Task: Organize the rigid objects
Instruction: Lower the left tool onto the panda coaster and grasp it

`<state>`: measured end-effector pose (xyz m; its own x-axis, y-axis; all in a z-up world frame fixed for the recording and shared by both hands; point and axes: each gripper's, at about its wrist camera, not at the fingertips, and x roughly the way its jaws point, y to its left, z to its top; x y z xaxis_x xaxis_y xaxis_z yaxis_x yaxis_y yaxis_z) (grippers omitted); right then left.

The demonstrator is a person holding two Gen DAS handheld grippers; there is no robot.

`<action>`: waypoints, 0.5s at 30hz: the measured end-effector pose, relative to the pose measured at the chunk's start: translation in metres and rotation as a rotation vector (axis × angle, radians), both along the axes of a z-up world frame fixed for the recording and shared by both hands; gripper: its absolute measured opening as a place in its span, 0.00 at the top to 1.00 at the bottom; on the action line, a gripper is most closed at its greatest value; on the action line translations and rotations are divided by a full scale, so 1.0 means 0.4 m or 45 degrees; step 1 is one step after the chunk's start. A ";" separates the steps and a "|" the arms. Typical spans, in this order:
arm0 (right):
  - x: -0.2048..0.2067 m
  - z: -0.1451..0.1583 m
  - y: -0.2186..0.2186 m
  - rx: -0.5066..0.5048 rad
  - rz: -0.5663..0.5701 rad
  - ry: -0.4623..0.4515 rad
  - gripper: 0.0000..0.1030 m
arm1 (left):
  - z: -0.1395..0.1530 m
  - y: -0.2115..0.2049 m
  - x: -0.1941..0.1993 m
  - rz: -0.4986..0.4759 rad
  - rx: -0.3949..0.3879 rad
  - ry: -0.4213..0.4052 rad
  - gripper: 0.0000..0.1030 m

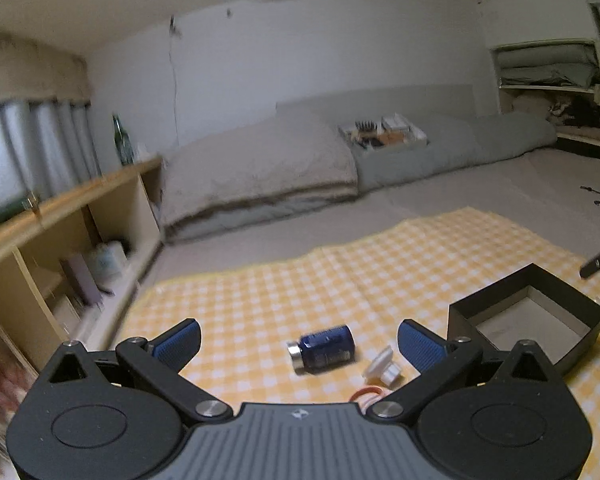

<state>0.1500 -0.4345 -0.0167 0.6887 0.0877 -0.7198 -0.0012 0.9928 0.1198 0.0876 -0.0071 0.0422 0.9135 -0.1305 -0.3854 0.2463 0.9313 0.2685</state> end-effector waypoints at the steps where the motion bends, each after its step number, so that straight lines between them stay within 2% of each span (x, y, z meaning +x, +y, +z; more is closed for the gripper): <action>1: 0.016 -0.018 -0.010 0.016 0.001 0.052 0.53 | -0.003 -0.001 0.019 0.003 -0.004 0.024 0.00; 4: 0.043 -0.067 -0.031 0.070 -0.025 0.168 0.60 | -0.034 0.011 0.072 0.001 -0.071 0.119 0.00; 8: 0.069 -0.112 -0.041 0.060 -0.047 0.274 0.67 | -0.097 0.034 0.128 -0.022 -0.146 0.345 0.00; 9: 0.076 -0.120 -0.040 0.055 -0.047 0.294 0.73 | -0.109 0.037 0.137 -0.033 -0.158 0.381 0.00; 15: 0.111 -0.153 -0.029 0.027 -0.023 0.376 0.79 | -0.202 0.042 0.179 -0.054 -0.142 0.581 0.00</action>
